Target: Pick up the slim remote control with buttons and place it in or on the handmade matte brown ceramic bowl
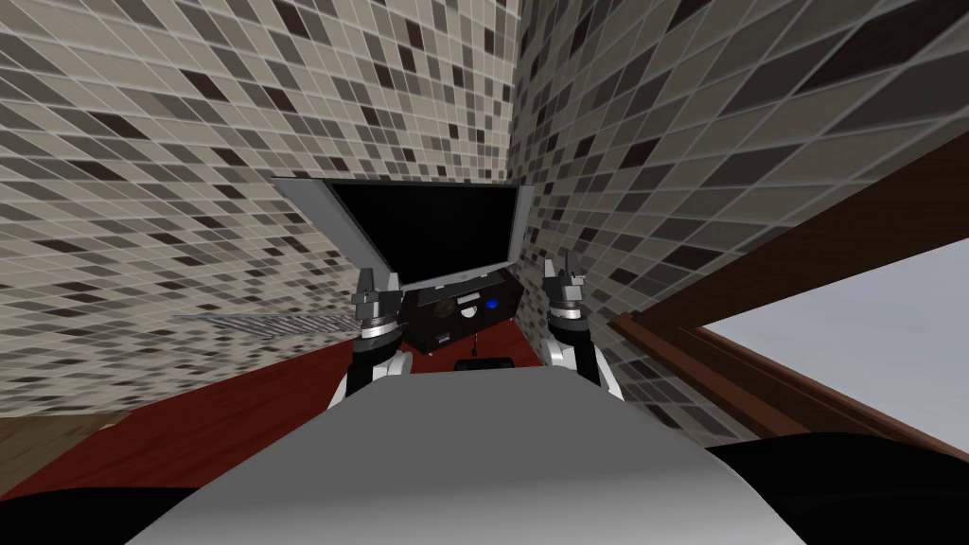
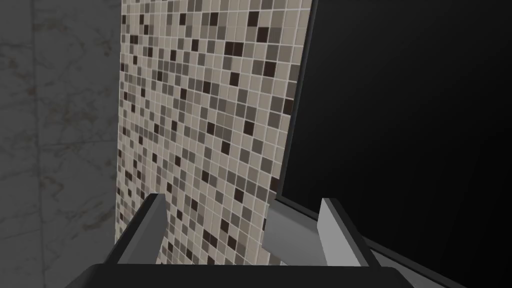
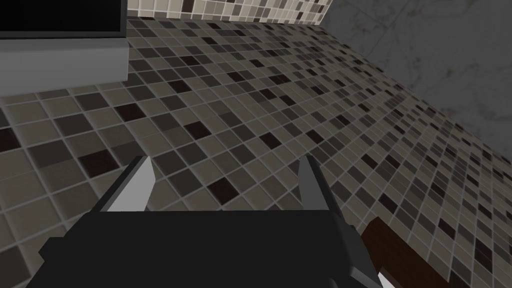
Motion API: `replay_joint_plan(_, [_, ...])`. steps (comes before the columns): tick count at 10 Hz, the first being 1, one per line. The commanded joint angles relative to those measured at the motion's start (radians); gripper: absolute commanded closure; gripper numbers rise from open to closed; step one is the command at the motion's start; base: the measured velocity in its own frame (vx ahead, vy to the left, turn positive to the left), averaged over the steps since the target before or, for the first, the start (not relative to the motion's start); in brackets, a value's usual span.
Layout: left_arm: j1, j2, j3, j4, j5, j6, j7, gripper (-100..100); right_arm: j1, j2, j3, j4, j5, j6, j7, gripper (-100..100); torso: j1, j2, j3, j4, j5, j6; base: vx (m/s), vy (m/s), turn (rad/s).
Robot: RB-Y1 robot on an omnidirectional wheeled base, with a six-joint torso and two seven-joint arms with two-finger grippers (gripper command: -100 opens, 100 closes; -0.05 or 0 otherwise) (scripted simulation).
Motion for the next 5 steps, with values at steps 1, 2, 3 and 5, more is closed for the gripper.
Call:
replay_joint_plan(1, [-0.024, 0.042, -0.007, 0.018, 0.001, 0.038, -0.010, -100, 0.000, 0.000, 0.000, 0.000, 0.000, 0.000, 0.000, 0, 0.000, 0.000, 0.000, 0.000, 0.000, 0.000, -0.003, -0.029, -0.002])
replay_joint_plan(2, [-0.039, 0.060, -0.011, 0.030, 0.001, 0.063, -0.017, -100, 0.000, 0.000, 0.000, 0.000, 0.000, 0.000, 0.000, 0, -0.001, 0.000, 0.000, 0.000, 0.000, 0.000, -0.008, -0.058, -0.001])
replay_joint_plan(3, [-0.057, 0.077, -0.016, 0.045, 0.002, 0.094, -0.024, -100, 0.000, 0.000, 0.000, 0.000, 0.000, 0.000, 0.000, 0, -0.003, 0.000, 0.000, 0.000, -0.001, 0.000, -0.009, -0.067, 0.001])
replay_joint_plan(5, [-0.103, 0.105, -0.028, 0.084, 0.004, 0.158, -0.043, -100, 0.000, 0.000, 0.000, 0.000, 0.000, 0.000, 0.000, 0, -0.005, 0.000, 0.000, 0.000, -0.001, 0.000, -0.016, -0.083, 0.000])
